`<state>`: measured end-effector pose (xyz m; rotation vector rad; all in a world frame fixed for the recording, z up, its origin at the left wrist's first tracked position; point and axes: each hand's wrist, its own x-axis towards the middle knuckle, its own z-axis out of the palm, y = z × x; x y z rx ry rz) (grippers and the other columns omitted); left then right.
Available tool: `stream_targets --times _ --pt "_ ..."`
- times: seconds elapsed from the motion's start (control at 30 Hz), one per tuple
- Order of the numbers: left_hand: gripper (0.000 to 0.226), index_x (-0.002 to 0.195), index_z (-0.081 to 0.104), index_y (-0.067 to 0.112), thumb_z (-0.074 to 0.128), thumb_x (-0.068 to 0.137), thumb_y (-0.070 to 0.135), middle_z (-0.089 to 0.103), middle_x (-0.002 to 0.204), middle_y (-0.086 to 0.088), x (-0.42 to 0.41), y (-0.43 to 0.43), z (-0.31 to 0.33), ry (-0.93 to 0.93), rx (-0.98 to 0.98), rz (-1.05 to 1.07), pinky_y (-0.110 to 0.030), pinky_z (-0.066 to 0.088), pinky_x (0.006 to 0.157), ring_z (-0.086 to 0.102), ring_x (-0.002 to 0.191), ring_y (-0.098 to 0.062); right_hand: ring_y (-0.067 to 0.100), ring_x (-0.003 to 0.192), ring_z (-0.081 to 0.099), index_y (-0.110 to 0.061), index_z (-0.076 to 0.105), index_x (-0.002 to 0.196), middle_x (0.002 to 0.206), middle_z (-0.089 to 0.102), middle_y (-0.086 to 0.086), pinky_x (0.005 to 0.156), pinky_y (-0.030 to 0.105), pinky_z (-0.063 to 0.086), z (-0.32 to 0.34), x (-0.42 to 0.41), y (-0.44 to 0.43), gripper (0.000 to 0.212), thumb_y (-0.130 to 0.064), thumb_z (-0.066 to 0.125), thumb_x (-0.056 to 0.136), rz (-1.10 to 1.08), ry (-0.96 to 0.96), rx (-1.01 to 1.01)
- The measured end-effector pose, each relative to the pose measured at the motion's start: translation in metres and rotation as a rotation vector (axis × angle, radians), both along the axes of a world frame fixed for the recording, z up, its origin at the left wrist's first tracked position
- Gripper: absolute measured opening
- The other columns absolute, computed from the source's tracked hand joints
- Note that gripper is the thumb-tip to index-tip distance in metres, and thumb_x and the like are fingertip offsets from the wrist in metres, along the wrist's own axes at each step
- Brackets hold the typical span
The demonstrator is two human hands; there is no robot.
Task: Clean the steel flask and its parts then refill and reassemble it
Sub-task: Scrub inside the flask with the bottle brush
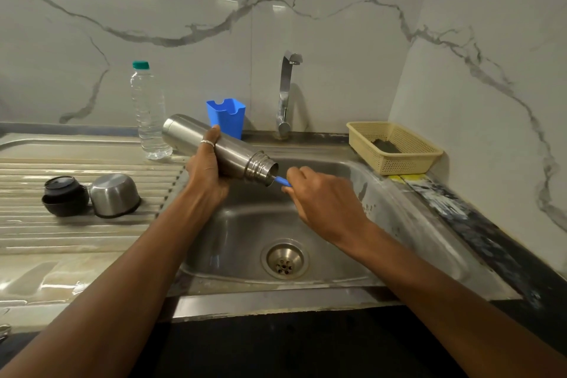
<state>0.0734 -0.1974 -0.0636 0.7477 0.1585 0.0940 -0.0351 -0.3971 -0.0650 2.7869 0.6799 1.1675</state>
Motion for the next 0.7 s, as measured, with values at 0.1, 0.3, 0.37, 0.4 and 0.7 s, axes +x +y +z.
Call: stream_targets --times 0.1,0.3,0.37,0.4,0.7 --pt "0.059 0.128 0.054 0.005 0.082 0.082 0.029 0.071 0.119 -0.016 0.001 0.001 -0.001 -0.010 0.054 0.003 -0.054 0.060 0.086 0.073 0.102 -0.032 0.015 0.056 0.055 -0.015 0.064 0.087 0.068 0.064 0.002 0.054 0.038 0.046 0.008 0.002 0.001 0.028 -0.036 0.055 0.103 0.017 0.539 0.431" --pt "0.048 0.118 0.056 0.006 0.080 0.083 0.028 0.071 0.116 -0.016 -0.002 -0.003 -0.001 -0.006 0.124 0.001 -0.053 0.059 0.089 0.072 0.102 -0.030 0.023 0.074 0.062 -0.008 0.066 0.095 0.079 0.065 0.006 0.068 0.037 0.045 0.013 0.001 0.000 0.036 -0.032 0.042 0.108 -0.084 0.714 0.396" --pt "0.055 0.124 0.055 0.004 0.081 0.082 0.029 0.071 0.117 -0.017 0.000 -0.001 -0.002 -0.002 0.113 0.015 -0.055 0.059 0.088 0.073 0.102 -0.031 0.020 0.073 0.060 -0.016 0.056 0.103 0.082 0.062 0.001 0.065 0.038 0.047 0.012 -0.001 0.003 0.024 -0.039 0.050 0.105 -0.040 0.600 0.383" --pt "0.059 0.127 0.054 0.003 0.082 0.082 0.029 0.071 0.118 -0.017 0.000 0.001 -0.001 0.002 0.105 0.023 -0.055 0.059 0.087 0.073 0.102 -0.032 0.018 0.072 0.060 -0.017 0.052 0.105 0.083 0.061 0.000 0.064 0.038 0.050 0.011 -0.001 0.004 0.023 -0.040 0.056 0.102 -0.009 0.553 0.375" --pt "0.065 0.131 0.052 0.004 0.082 0.081 0.031 0.071 0.118 -0.018 -0.008 -0.009 0.001 0.006 0.087 0.005 -0.056 0.059 0.087 0.073 0.102 -0.033 0.019 0.064 0.061 -0.011 0.065 0.093 0.071 0.065 0.003 0.066 0.042 0.054 0.001 0.005 -0.001 0.033 -0.033 0.045 0.107 -0.013 0.612 0.416"
